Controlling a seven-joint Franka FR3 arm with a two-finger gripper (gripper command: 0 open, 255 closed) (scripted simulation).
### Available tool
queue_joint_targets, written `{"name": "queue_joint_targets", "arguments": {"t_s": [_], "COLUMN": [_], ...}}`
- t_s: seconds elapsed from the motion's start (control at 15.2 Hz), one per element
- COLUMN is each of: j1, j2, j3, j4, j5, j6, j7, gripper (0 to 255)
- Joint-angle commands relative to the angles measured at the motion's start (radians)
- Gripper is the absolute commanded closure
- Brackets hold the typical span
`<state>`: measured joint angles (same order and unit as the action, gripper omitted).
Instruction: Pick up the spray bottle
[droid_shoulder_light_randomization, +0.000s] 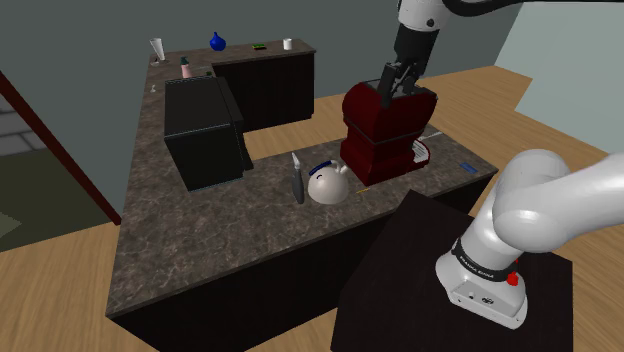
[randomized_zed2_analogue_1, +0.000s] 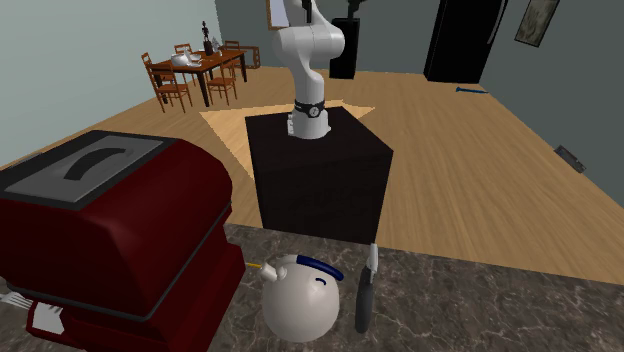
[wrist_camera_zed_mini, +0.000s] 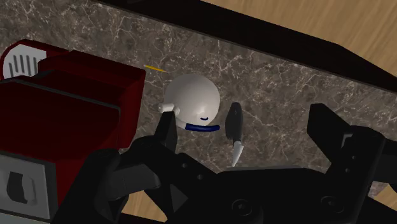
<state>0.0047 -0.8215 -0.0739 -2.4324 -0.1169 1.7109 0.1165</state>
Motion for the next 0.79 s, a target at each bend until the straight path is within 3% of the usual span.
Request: {"name": "queue_joint_targets", "arguments": {"t_s": [0.0,0.73], "j1": [0.000,0.000], "j2": [0.000,0.372], "j3": [0.000,-0.005], "j4": [0.000,0.006], "j5": [0.000,0.021], "j6": [0.000,0.344], "j7": [0.000,0.091], "gripper": [0,0]}}
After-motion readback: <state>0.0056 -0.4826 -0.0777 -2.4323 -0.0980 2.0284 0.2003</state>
